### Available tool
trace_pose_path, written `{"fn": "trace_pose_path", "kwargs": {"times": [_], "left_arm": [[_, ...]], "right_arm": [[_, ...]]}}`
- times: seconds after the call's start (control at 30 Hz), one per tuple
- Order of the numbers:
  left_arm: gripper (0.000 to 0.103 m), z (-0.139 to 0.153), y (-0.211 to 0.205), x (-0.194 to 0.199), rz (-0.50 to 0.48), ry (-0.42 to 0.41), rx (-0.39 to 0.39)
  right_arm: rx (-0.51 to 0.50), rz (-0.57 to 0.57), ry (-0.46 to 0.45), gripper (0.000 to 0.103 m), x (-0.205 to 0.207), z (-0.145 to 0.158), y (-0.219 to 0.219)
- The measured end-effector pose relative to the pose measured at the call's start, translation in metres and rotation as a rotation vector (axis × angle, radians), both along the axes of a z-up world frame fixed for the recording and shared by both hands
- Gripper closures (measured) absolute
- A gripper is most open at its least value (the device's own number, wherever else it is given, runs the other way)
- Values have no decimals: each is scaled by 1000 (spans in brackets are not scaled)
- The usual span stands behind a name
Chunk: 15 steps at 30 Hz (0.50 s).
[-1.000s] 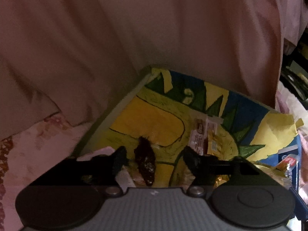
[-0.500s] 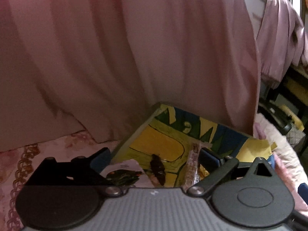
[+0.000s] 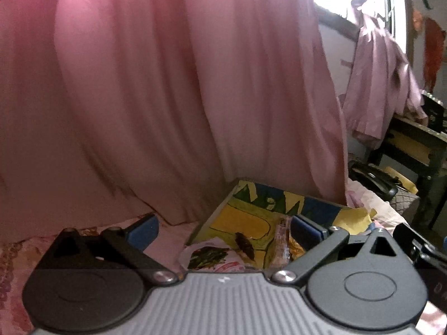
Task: Organize snacks
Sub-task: 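Lift both tools away from the tin box toward the remaining snacks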
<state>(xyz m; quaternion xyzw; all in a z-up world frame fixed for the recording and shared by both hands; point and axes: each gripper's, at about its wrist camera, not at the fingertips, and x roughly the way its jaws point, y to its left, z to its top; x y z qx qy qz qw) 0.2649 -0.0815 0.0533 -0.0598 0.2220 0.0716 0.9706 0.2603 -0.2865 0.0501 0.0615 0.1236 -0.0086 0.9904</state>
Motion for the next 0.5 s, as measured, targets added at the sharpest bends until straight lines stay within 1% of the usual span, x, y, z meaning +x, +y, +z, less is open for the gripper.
{"fn": "trace_pose_path", "kwargs": {"times": [0.17,0.3,0.5], "left_arm": [[1,5,5,-31,-27,-31,21],[1,5,11,-52,-44,-34,35],[0,-2,21,-76,-59,-34,65]], "right_arm": [[-16,0,-13,1,-26,3,6],[-27,6,-20,1,-45,2,13],[-81,1,-27,1,-72,-1,25]]}}
